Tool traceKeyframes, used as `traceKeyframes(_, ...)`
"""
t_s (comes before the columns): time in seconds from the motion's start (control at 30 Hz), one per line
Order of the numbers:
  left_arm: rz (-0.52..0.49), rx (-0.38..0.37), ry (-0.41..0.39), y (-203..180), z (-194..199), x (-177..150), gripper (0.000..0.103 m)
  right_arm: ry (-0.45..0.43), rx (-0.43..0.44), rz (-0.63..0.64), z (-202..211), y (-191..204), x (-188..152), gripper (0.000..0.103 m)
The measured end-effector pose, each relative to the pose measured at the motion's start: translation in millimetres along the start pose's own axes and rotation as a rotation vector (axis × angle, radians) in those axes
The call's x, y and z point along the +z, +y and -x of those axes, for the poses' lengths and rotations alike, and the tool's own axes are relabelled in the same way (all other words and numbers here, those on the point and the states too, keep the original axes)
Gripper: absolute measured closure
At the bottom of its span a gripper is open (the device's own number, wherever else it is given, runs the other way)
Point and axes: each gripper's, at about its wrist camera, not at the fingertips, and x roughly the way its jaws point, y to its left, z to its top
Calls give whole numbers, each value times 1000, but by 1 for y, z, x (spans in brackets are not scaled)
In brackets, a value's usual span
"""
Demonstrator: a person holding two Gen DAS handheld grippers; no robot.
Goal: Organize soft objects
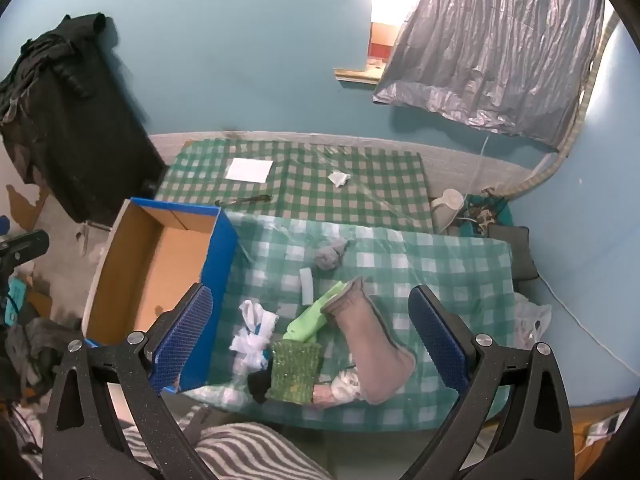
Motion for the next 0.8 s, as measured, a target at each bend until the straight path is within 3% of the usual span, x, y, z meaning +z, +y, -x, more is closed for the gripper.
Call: traceKeyframes(0.8,-37,-4,-13,-9,2,0,0,3,-5,6,3,-5,0,5)
